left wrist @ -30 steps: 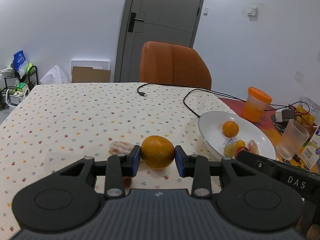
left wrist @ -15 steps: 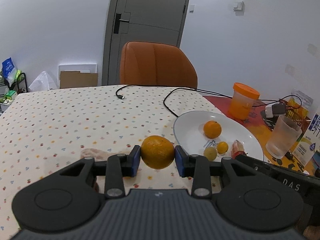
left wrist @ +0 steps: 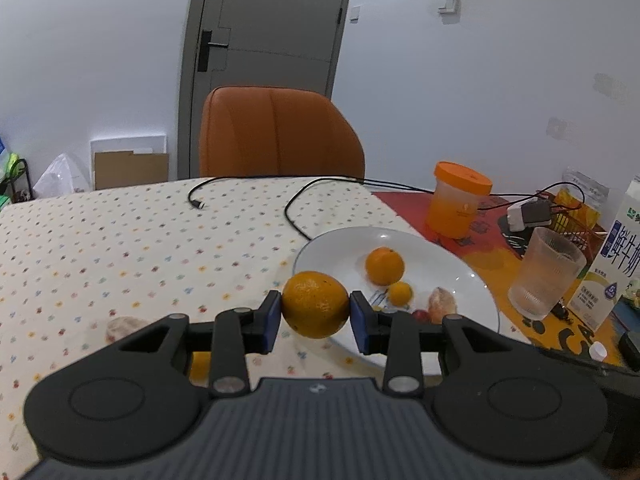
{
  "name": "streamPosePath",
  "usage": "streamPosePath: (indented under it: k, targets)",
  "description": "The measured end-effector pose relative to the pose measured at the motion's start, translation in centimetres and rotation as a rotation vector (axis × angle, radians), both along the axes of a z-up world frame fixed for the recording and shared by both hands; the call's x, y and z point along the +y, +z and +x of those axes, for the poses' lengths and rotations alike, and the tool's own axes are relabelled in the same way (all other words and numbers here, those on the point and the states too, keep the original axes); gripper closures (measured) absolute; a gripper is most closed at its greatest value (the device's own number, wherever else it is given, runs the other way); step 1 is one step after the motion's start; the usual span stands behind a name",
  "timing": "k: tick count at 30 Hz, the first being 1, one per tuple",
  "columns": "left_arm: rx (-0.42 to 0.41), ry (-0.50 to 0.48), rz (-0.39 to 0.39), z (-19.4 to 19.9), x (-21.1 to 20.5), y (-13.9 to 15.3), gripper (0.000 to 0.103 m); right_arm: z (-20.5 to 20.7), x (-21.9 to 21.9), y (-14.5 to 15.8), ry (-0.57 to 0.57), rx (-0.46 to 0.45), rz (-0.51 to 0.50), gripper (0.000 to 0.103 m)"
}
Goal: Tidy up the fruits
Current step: 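Carry the orange in the left tool and plum in the right tool over the white bowl, then open the left tool to drop the orange while the right tool releases the plum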
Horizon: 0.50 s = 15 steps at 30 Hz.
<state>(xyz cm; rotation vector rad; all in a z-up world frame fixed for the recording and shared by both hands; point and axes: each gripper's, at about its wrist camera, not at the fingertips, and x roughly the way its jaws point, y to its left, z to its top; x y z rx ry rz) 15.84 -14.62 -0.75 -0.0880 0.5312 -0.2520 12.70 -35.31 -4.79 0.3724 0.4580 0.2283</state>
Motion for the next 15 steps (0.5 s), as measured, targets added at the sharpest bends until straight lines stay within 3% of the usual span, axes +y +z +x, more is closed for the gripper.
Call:
streamPosePath:
  k: [12,15]
  targets:
    - [-0.016,-0.035,0.0,0.8,-2.4,0.5,0.067,-0.3,-1.3,-0.1,-0.01,-0.007,0.016,0.072]
    - [-0.051,-0.019,0.012,0.7,-2.4,1.0,0.061,-0.3,-1.4,-0.1,-0.009,-0.003,0.017,0.072]
